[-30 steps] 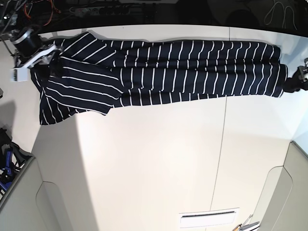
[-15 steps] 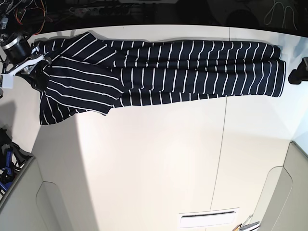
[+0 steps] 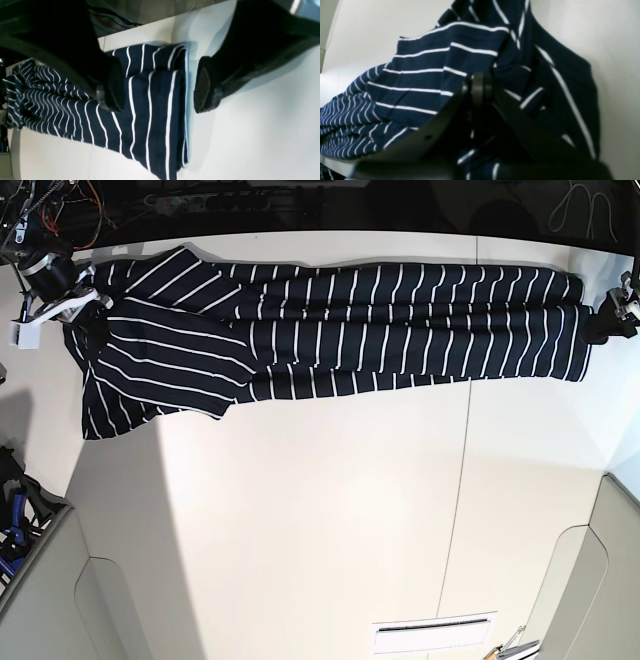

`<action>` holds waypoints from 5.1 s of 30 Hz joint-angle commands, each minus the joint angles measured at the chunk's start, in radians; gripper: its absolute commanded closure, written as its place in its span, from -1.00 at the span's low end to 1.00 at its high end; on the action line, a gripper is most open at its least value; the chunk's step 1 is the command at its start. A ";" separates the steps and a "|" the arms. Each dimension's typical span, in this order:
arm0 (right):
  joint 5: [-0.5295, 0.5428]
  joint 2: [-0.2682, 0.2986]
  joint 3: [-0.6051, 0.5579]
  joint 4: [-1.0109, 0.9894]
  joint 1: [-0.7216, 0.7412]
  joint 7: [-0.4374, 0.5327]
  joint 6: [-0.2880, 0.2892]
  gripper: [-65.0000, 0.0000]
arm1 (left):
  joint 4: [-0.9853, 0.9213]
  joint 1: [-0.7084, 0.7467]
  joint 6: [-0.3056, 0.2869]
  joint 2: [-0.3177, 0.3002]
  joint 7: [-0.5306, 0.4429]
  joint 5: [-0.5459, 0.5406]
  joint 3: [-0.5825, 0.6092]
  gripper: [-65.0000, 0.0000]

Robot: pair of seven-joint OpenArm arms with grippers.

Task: Fold the T-shirt properly
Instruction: 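Press the folded edge down and release both grippers, then fold the strip's end with the left gripper toward the right gripper, then lay the folded end down and grasp the strip's other end with the right gripper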

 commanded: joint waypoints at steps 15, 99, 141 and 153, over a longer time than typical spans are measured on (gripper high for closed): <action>0.064 0.011 0.003 0.013 0.003 0.004 0.013 1.00 | 0.010 0.015 -0.009 -0.025 -0.060 0.005 0.150 -0.40; 0.195 0.011 0.106 0.082 0.033 -0.051 0.023 0.50 | 0.516 -0.207 -0.009 0.034 -0.126 0.259 0.328 1.00; 0.059 0.014 -0.039 0.064 0.034 -0.016 0.010 -0.31 | 0.521 -0.208 -0.009 0.430 -0.142 0.180 0.627 0.11; -0.043 0.014 -0.069 0.063 0.032 0.002 -0.016 -0.31 | 0.521 -0.204 -0.009 0.440 -0.141 0.154 0.887 -0.12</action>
